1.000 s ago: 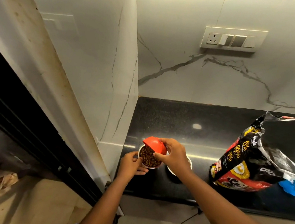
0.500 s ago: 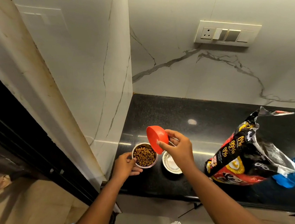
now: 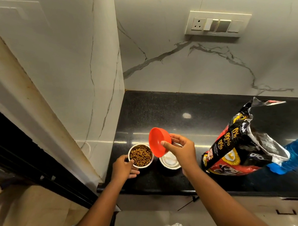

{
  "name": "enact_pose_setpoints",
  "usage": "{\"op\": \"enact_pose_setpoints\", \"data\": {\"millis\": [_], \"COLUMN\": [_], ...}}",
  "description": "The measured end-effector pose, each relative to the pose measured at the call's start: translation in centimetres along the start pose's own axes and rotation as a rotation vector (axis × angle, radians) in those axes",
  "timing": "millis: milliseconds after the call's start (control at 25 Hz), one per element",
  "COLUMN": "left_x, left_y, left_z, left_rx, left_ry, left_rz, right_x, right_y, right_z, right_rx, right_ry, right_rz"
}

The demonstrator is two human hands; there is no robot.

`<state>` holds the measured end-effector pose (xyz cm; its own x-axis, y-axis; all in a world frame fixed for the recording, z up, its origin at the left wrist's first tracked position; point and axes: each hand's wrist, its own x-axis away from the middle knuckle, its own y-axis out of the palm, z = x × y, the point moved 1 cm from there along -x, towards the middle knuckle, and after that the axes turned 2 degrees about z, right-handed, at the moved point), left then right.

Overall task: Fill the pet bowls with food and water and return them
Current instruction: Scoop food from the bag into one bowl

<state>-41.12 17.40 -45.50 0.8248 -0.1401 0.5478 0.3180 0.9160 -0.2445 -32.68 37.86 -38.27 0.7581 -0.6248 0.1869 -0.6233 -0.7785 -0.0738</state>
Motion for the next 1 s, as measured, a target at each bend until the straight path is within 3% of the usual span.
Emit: {"op": "enact_pose_setpoints", "data": {"millis": [80,200,280,400,640,880,1000], "left_x": [0.5,2.1,3.3,5.0,10.4,15.4,18.1], "left_y": [-0.4,-0.4,0.8,4.0,10.2,17.1,20.1], "left_z": [0.4,2.1,4.6,8.1,14.5,18.2,18.9], "left_rx": [-0.242,-0.626,-0.581,-0.403,-0.258,-0.159,-0.075], "left_ry": [0.056,0.271,0.423,0.583,0.822,0.871,0.825], "left_rz": [0.081,0.305,0.304,0.138,0.099,-0.104,-0.119], "right_x": [0.1,0.1,0.3,1.1,4.7,7.4,7.4], "right_y": [-0.1,-0.5,-1.5,-3.7,-9.8,-18.6,-24.2], "right_z": [0.4,0.7,0.4,-1.6,-9.9,-15.6,-16.5], "right_rx": [-0.025,-0.073,-0.109,-0.142,-0.093,0.024,0.034], "right_ry": [0.013,0.045,0.068,0.031,-0.268,-0.443,-0.472], "right_rz": [0.022,0.067,0.097,0.175,0.256,0.346,0.399]}}
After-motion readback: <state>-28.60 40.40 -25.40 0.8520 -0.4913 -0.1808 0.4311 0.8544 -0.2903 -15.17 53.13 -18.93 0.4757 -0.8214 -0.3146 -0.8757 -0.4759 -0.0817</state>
